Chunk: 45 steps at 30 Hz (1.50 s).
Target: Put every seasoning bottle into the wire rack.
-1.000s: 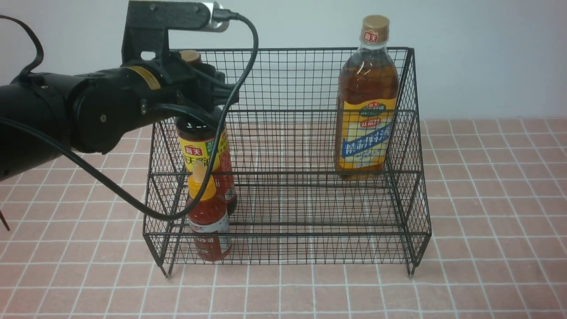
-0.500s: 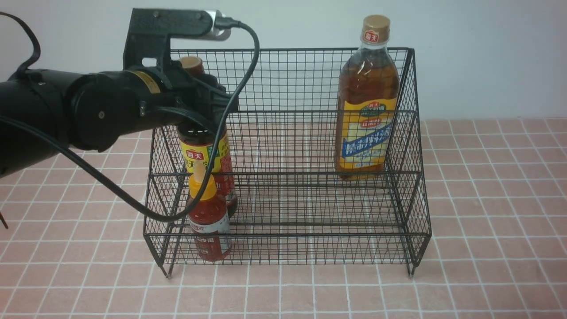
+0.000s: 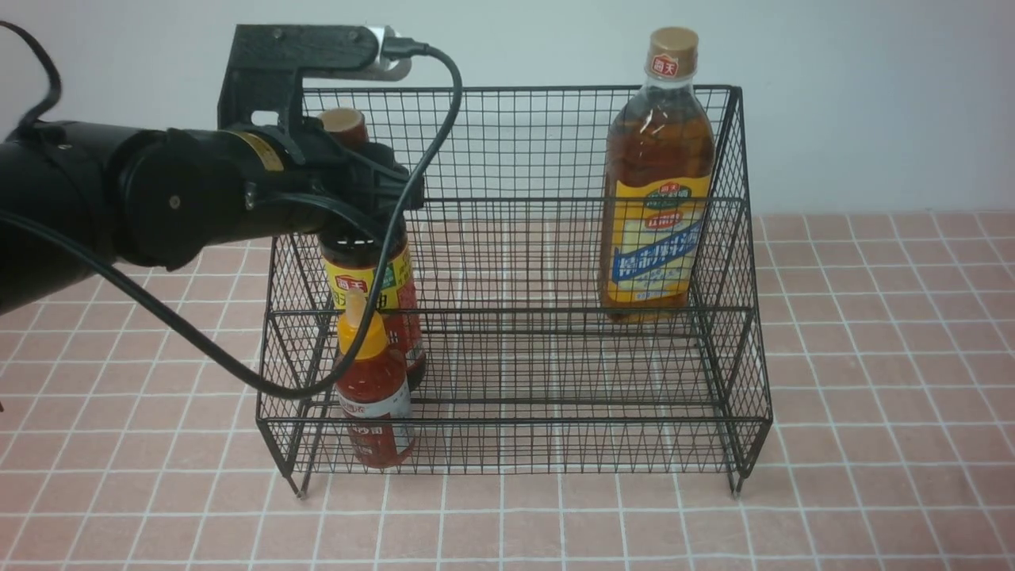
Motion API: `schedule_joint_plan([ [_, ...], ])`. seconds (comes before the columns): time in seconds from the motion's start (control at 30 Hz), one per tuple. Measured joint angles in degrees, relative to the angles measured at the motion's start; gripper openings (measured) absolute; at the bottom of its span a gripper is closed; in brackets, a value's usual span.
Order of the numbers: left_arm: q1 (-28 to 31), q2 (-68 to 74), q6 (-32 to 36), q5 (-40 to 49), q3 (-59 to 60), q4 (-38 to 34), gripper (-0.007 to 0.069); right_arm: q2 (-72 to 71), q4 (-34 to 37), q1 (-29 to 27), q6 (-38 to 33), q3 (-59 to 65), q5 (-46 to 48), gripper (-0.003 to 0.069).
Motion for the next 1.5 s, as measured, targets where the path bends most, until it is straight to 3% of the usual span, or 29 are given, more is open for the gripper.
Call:
schedule_joint_plan([
  [1.07,-0.4,-16.2,0.1,-2.6,-0.5,-0.1,0.0367,0.0,0.0,0.0,0.0,0.0,0.0,-0.0015],
  [1.17,-0.4,-20.8,0.1,-0.4,-0.5,-0.1,0.0279,0.0,0.0,0.0,0.0,0.0,0.0,-0.0015],
  [1.23,-0.4,-25.6,0.2,4.6,-0.6,-0.1,0.0146,0.0,0.0,0.0,0.0,0.0,0.0,-0.0015],
  [1.27,-0.4,-26.0,0.2,5.1,-0.6,-0.1,0.0134,0.0,0.0,0.0,0.0,0.0,0.0,-0.0015],
  [1.33,-0.4,-31.0,0.3,10.6,-0.6,-0.1,0.0029,0.0,0.0,0.0,0.0,0.0,0.0,-0.0015],
  [1.5,-0.4,-38.8,1.6,18.8,-0.5,-0.1,-0.0007,0.0,0.0,0.0,0.0,0.0,0.0,-0.0015],
])
